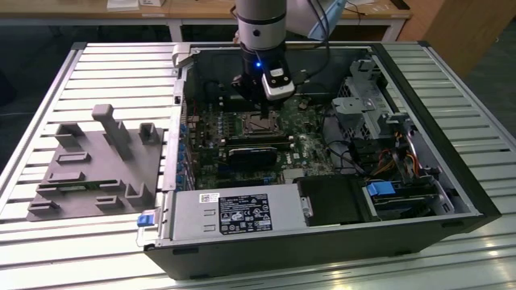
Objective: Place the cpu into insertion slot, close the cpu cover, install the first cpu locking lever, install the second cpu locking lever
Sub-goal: 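Install the second cpu locking lever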
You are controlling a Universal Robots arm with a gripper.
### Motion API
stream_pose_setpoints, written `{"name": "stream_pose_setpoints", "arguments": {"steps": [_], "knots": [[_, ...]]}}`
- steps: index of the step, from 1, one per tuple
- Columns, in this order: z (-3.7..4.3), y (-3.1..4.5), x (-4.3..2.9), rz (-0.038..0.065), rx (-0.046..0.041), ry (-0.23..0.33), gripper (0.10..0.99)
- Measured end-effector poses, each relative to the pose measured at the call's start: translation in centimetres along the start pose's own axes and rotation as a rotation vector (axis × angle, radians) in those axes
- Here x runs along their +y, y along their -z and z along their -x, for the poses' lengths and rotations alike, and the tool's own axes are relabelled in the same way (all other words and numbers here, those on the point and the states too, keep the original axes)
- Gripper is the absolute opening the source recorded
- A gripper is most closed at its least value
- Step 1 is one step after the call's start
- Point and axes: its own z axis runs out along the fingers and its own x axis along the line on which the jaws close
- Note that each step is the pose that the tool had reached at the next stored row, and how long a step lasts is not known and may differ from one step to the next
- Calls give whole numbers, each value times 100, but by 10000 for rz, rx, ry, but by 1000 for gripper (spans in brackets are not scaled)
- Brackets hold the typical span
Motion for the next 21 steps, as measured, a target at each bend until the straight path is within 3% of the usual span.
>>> {"name": "stream_pose_setpoints", "arguments": {"steps": [17, 21], "knots": [[61, -1, -208, 1, 0, 0, 102], [24, -1, -253, 74, 22, -7, 102]]}}
